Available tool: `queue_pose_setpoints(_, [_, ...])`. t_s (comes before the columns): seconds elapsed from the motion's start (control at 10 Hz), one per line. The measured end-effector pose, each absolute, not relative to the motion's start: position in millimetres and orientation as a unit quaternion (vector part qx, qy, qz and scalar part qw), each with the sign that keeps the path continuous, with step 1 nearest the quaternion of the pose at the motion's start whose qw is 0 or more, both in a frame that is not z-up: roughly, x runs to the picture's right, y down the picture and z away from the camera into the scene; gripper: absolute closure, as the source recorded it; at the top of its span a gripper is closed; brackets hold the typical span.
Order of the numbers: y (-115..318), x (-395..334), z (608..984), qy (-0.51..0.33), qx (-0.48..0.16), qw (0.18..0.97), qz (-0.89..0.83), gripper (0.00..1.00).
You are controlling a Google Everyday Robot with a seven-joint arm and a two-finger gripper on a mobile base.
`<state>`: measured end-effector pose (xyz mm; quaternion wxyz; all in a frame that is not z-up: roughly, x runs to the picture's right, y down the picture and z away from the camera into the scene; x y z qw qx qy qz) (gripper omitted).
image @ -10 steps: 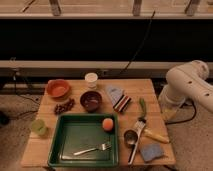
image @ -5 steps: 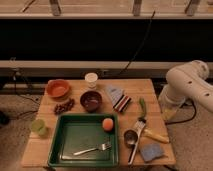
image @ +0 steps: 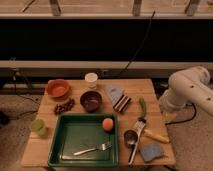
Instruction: Wipe red bowl with brush
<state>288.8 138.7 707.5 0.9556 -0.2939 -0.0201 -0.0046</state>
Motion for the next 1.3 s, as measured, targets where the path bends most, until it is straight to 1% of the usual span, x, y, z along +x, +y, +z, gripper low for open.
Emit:
queue_pose_setpoints(0.3, [182,281,744,-0.066,-0.311,0.947,-0.046,0.35])
queue_pose_setpoints(0.5, [202,264,755,-0.095,-0.326,0.937,-0.078,0.35])
queue_pose_setpoints(0.8, [228,226,758,-0.141,-0.345,0.919,-0.128,0.35])
queue_pose_setpoints(1.0, [238,212,756,-0.17,-0.347,0.91,-0.149,0.35])
queue_pose_setpoints(1.3, [246,204,760,-0.188,-0.346,0.904,-0.165,0.35])
